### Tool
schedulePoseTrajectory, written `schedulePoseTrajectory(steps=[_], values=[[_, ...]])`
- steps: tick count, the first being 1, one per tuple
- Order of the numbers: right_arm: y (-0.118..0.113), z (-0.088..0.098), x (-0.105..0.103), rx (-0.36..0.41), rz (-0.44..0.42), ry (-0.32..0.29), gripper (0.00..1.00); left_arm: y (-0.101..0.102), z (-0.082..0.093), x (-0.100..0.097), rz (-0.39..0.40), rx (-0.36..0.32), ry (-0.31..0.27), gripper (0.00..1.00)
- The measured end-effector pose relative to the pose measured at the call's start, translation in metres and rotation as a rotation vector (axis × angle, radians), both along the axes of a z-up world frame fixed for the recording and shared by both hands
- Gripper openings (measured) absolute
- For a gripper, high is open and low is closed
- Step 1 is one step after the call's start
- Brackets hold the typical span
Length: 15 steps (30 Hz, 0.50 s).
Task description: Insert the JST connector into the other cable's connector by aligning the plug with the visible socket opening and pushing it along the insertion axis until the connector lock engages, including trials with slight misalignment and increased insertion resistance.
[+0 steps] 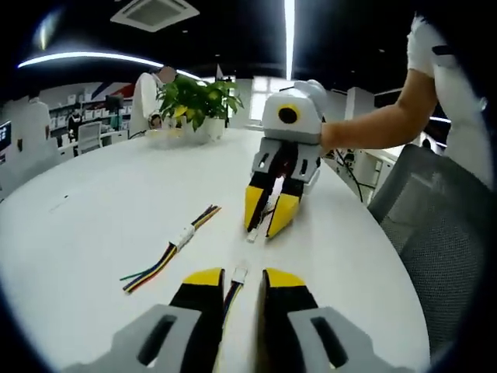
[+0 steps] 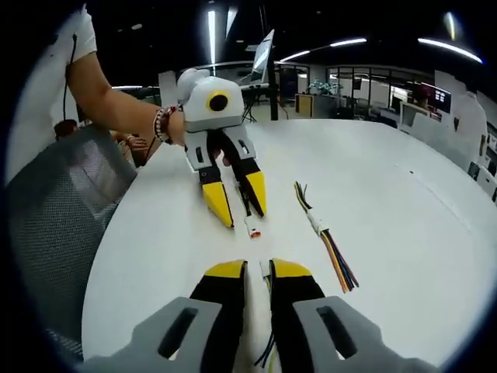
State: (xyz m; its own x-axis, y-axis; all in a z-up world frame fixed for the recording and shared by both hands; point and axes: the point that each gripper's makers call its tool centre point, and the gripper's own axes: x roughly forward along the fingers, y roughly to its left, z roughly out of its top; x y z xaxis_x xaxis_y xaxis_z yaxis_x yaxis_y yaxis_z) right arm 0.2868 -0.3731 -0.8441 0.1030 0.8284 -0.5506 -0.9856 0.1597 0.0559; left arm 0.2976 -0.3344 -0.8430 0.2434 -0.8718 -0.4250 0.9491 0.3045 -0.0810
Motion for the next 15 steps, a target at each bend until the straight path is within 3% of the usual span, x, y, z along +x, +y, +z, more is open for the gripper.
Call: schedulePoseTrajectory(steps=[13, 15], values=[[-0.0027, -0.0016, 0.0046, -0.004, -0.029, -0.01, 0.09, 0.0021, 0.0013, -0.0004, 0.011, -0.017, 0.008, 0.11], [-0.0038, -0.0048, 0.0031, -0.014, -0.03, 0.0, 0.09, 0.0024, 0.0012, -0.0002, 0.013, -0.009, -0.013, 0.1]])
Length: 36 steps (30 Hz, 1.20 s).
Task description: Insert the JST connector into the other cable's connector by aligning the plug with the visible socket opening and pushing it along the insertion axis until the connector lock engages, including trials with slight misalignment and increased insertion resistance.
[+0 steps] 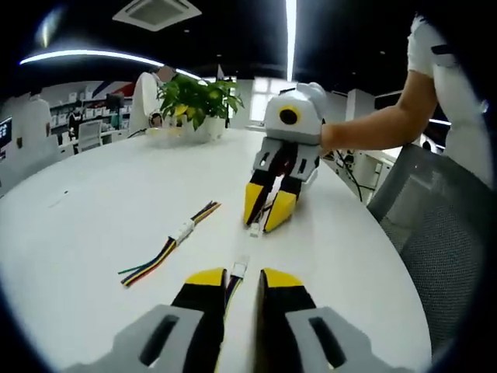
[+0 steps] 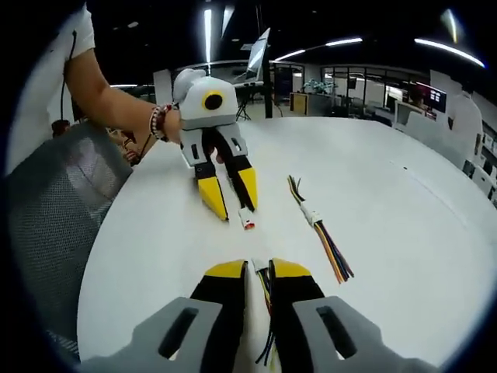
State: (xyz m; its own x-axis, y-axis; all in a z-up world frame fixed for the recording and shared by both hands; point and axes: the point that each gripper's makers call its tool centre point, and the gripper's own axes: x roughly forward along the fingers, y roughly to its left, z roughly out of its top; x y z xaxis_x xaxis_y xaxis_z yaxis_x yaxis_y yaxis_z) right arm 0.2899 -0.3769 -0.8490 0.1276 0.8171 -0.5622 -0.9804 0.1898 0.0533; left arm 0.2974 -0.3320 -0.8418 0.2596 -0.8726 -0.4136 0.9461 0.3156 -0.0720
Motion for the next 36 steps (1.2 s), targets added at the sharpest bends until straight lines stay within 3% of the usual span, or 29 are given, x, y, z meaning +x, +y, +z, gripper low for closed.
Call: schedulePoseTrajectory(steps=[6, 20, 36], values=[[-0.003, 0.005, -0.001, 0.031, -0.003, -0.005, 0.05, 0.001, 0.001, 0.0, -0.012, 0.012, -0.032, 0.01], [0.014, 0.015, -0.001, 0.059, 0.06, -0.042, 0.04, 0.001, 0.002, -0.007, -0.048, 0.041, -0.061, 0.01], [0.026, 0.004, -0.005, 0.022, 0.106, -0.039, 0.04, -0.005, 0.001, -0.007, -0.056, 0.04, -0.063, 0.01]])
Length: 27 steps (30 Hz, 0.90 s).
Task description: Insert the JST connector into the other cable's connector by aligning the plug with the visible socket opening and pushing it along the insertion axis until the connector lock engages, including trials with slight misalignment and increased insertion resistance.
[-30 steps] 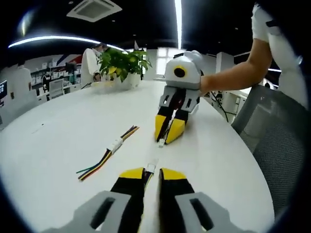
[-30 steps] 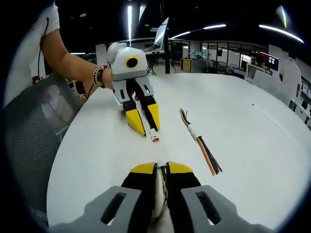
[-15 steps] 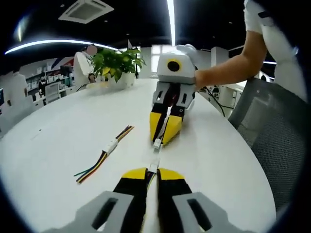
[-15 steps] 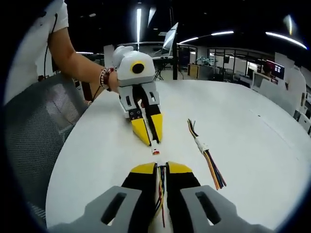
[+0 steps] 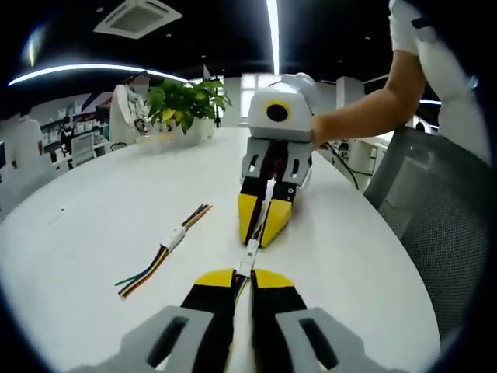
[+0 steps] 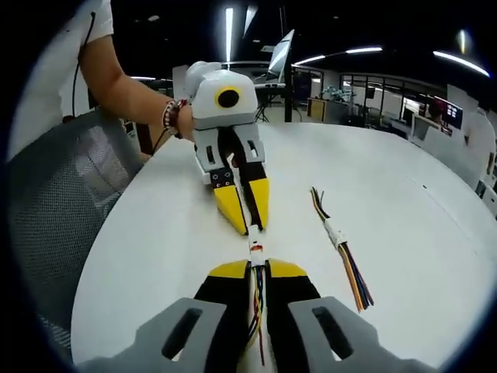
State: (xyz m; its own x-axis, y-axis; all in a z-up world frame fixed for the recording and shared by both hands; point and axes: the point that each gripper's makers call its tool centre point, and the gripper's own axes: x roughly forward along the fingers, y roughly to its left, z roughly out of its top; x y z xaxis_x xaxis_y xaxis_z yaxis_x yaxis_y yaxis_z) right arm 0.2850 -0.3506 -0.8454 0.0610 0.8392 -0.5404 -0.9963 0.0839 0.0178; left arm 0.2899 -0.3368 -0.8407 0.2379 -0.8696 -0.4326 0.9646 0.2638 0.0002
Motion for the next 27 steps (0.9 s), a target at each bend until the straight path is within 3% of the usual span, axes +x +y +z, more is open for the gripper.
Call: schedulePoseTrajectory(steps=[27], values=[[0.0034, 0.0025, -0.0063, 0.015, 0.021, 0.003, 0.04, 0.0022, -0.0025, -0.0038, -0.01, 0.003, 0.012, 0.01]])
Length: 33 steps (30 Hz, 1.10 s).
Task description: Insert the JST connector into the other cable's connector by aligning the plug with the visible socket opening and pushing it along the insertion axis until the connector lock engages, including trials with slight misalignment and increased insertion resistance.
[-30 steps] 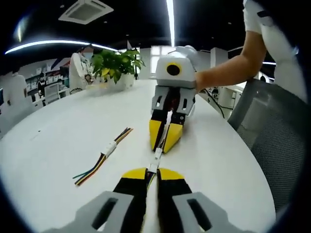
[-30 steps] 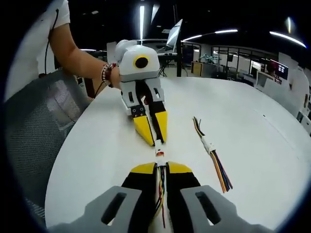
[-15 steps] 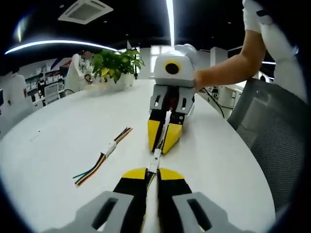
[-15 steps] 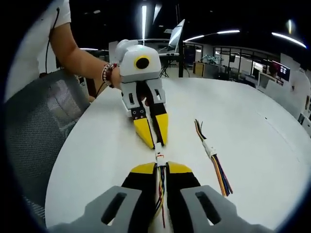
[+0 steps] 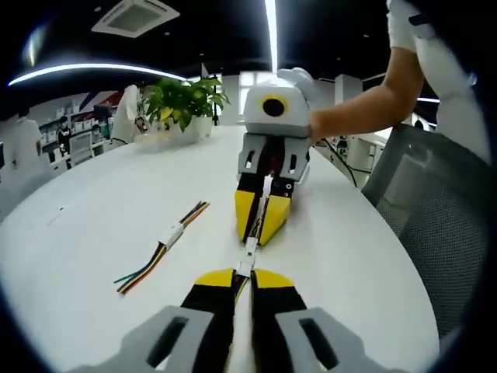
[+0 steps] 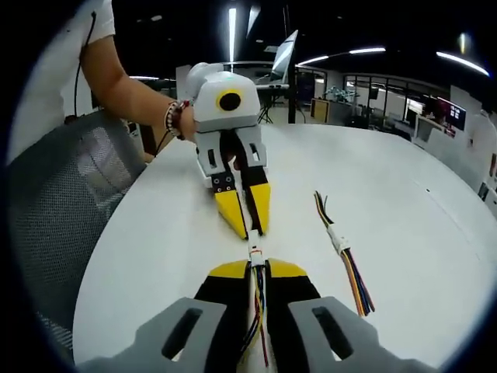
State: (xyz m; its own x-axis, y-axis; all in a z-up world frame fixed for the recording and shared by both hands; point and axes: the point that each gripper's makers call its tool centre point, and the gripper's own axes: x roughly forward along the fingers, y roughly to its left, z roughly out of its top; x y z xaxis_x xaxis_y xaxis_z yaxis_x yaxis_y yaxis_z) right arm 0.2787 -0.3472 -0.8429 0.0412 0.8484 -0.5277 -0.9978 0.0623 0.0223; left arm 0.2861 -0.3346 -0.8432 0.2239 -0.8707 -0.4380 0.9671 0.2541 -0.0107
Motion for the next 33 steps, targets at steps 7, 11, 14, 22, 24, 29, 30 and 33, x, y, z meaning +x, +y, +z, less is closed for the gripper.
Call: schedulePoseTrajectory(steps=[7, 11, 14, 22, 24, 29, 30, 33], values=[[0.001, 0.002, -0.003, 0.028, -0.006, 0.02, 0.04, 0.002, 0.001, -0.002, 0.002, -0.013, 0.013, 0.01], [0.001, 0.002, -0.003, 0.051, -0.022, 0.036, 0.04, 0.003, 0.001, -0.003, 0.012, -0.029, 0.029, 0.01], [0.001, 0.004, -0.002, 0.077, -0.037, 0.051, 0.04, 0.004, 0.002, -0.002, 0.021, -0.048, 0.049, 0.01], [0.003, 0.004, 0.0, 0.21, -0.122, 0.158, 0.04, 0.008, 0.002, -0.001, 0.042, -0.091, 0.105, 0.01], [0.003, 0.002, 0.0, 0.223, -0.13, 0.17, 0.04, 0.008, 0.002, 0.0, 0.048, -0.101, 0.114, 0.01], [0.008, 0.004, -0.004, 0.223, -0.101, 0.162, 0.04, 0.007, 0.001, -0.001, 0.041, -0.104, 0.109, 0.01], [0.01, 0.003, -0.005, 0.222, -0.093, 0.158, 0.04, 0.007, 0.001, -0.001, 0.037, -0.103, 0.108, 0.01], [0.012, 0.002, -0.008, 0.203, -0.068, 0.14, 0.04, 0.006, 0.001, -0.004, 0.018, -0.089, 0.09, 0.01]])
